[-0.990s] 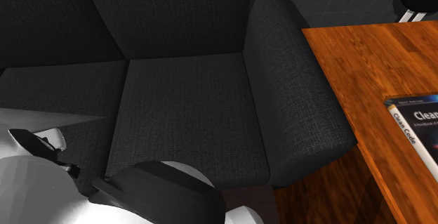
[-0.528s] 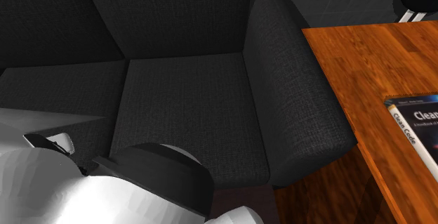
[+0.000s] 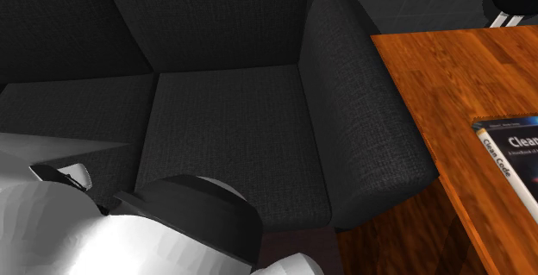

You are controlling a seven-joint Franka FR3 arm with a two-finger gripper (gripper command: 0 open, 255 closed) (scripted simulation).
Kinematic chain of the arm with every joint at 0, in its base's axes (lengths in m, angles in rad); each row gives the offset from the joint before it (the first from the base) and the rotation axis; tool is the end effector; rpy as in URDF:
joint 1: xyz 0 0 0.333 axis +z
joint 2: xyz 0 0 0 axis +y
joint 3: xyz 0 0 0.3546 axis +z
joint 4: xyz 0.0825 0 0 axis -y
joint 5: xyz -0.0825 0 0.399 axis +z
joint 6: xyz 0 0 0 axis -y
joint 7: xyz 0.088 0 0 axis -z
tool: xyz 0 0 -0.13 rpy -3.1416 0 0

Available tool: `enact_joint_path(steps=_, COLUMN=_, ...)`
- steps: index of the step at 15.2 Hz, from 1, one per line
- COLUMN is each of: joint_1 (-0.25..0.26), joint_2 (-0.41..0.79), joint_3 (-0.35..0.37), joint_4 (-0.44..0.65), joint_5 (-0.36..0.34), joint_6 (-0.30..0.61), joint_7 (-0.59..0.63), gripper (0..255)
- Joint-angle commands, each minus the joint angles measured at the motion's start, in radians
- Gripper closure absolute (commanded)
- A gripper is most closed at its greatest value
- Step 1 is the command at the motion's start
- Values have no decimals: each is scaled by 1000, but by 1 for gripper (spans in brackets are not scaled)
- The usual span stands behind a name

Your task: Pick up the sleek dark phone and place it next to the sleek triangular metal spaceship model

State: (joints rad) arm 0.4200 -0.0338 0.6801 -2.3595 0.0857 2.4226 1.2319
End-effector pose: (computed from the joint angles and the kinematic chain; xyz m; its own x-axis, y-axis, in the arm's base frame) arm 0.2332 0.4625 0.3521 0.9815 -0.1915 -0.0089 -0.1914 -0.9767 -0.0971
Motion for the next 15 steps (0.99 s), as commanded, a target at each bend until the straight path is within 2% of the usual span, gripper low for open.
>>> enact_joint_path(steps=1, joint_1=0, joint_2=0, joint_3=0, joint_4=0, joint_5=0, joint_6=0, joint_7=0, gripper=0)
enact_joint_path(steps=4, joint_1=0, joint_2=0, joint_3=0, joint_4=0, joint_5=0, joint_6=0, joint_7=0, gripper=0)
enact_joint_path(steps=8, joint_1=4, joint_2=-110, joint_3=-20, joint_4=43, joint_5=80, joint_6=-136, joint_7=-60, gripper=0)
enact_joint_path(steps=15, joint_1=5, joint_2=-110, joint_3=-21, joint_4=43, joint_5=80, joint_6=-136, joint_7=-60, gripper=0)
